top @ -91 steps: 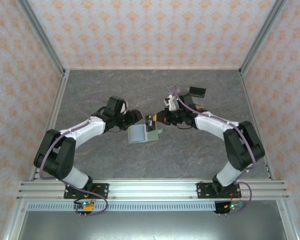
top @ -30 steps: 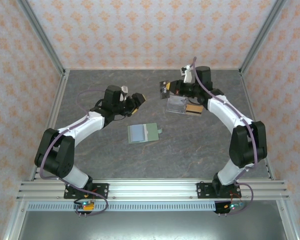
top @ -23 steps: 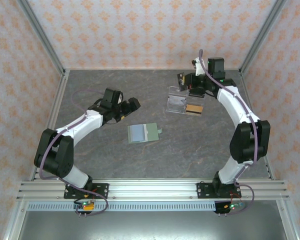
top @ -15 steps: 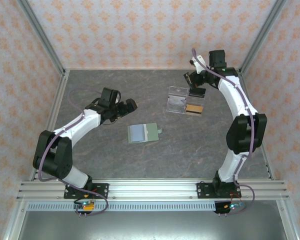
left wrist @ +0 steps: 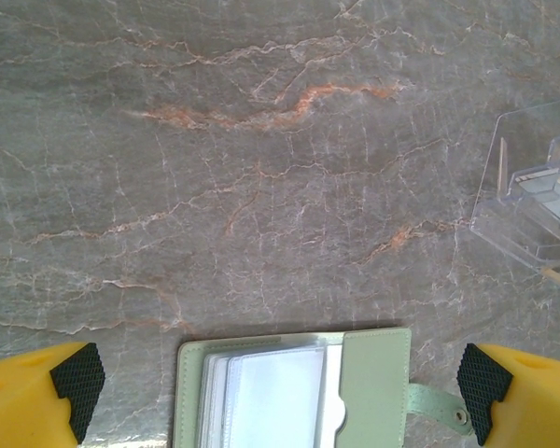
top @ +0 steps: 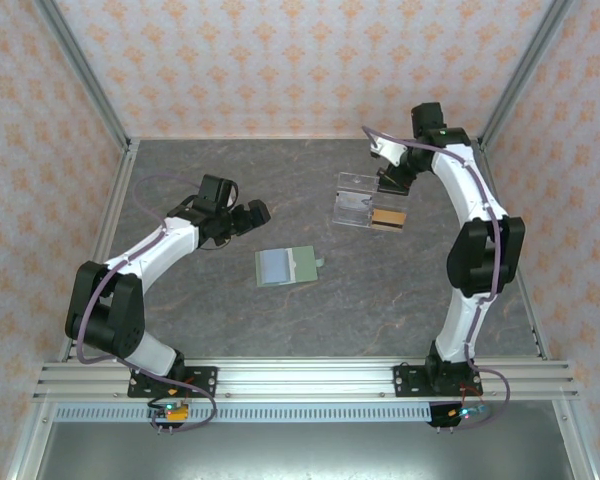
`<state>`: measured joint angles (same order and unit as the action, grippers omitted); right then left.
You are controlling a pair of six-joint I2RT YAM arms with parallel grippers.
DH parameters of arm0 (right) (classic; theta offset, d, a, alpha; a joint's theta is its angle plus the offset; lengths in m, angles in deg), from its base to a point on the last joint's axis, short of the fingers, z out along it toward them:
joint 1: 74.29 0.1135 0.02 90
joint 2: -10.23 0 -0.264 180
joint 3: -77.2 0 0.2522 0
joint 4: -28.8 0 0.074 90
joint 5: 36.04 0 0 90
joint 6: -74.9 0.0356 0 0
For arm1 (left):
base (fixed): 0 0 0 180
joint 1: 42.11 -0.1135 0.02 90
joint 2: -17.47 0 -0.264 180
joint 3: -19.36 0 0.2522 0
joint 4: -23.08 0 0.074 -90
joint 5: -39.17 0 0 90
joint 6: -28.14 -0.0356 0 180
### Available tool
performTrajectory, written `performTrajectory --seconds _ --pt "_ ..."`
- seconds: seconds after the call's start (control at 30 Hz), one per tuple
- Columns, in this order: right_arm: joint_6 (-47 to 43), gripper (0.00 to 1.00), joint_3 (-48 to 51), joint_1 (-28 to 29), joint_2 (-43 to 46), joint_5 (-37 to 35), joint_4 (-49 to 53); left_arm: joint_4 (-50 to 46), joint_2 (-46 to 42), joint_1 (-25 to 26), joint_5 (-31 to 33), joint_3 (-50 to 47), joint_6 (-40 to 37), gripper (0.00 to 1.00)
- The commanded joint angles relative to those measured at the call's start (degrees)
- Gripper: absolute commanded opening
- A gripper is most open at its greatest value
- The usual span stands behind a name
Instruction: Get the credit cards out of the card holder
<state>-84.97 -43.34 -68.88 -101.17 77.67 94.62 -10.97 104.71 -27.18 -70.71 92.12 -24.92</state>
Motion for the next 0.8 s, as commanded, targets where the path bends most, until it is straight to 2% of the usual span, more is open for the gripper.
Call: performTrajectory --seconds 0.0,0.33,0.77 --pt "-6.7 0.0 -3.7 -0.5 -2.8 -3.0 4.0 -2.1 -0.5 -0.4 0.9 1.5 -1.1 1.0" --pt "-11.6 0.0 -12.3 -0.8 -9.0 -4.5 10.0 -2.7 0.4 -0.4 0.5 1.9 0.0 1.0" --pt "-12.9 0.0 -10.0 -0.8 -9.8 -4.3 8.0 -2.1 1.5 -0.4 -1.3 2.1 0.8 1.0"
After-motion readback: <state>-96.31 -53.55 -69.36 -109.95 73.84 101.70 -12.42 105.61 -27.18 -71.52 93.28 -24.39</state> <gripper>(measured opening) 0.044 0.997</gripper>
